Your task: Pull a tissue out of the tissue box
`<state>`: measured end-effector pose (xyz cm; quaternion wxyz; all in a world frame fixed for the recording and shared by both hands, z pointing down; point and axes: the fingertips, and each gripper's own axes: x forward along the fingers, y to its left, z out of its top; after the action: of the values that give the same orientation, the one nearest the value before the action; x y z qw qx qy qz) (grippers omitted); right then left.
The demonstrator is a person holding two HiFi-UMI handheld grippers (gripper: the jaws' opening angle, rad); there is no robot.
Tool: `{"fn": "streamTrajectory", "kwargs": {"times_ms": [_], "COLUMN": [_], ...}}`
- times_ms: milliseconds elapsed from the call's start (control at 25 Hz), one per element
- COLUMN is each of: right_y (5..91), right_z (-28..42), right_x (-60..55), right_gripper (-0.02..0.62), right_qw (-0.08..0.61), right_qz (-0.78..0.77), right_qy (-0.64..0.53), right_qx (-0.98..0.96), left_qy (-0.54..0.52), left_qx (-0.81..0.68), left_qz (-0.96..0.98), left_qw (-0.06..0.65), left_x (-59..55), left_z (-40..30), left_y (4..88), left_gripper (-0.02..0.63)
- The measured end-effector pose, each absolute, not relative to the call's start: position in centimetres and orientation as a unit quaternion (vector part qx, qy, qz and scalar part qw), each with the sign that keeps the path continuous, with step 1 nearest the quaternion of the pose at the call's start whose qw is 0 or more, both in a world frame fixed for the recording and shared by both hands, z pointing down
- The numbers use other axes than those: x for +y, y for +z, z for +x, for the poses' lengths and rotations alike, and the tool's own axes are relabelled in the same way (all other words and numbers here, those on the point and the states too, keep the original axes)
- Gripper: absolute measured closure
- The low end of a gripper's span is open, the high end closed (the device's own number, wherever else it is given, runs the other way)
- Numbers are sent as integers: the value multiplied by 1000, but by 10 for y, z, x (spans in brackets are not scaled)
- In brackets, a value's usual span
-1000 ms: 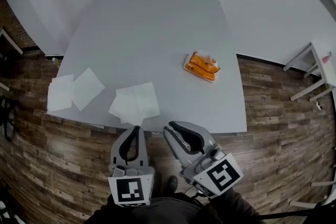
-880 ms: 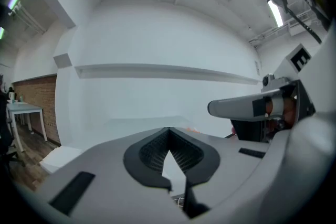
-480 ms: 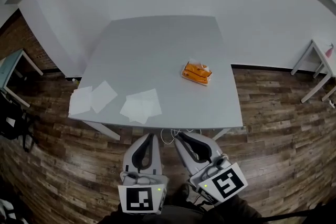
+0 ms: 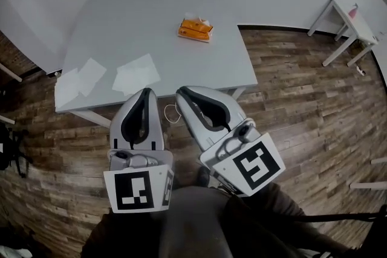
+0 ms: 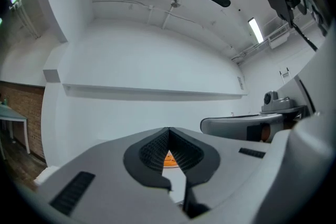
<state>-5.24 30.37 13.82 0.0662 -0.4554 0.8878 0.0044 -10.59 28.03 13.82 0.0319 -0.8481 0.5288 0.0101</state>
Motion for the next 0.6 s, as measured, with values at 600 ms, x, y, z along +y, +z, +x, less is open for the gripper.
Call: {"fn": "streamTrajectory", "kwargs": {"times_ms": [600], "right_y": [123], "right_z": [-50], "right_x": [325], "right_gripper": [594], "right_qw": [73], "right_qz": [-490], "right_qy": [29], "right_qx": [868], "left_qy": [13], "left_qx": [490], "left_qz": [-871], "left_qw": [40], "left_x": [301], "left_z": [-100], "left_y": [130], "left_gripper": [606]}}
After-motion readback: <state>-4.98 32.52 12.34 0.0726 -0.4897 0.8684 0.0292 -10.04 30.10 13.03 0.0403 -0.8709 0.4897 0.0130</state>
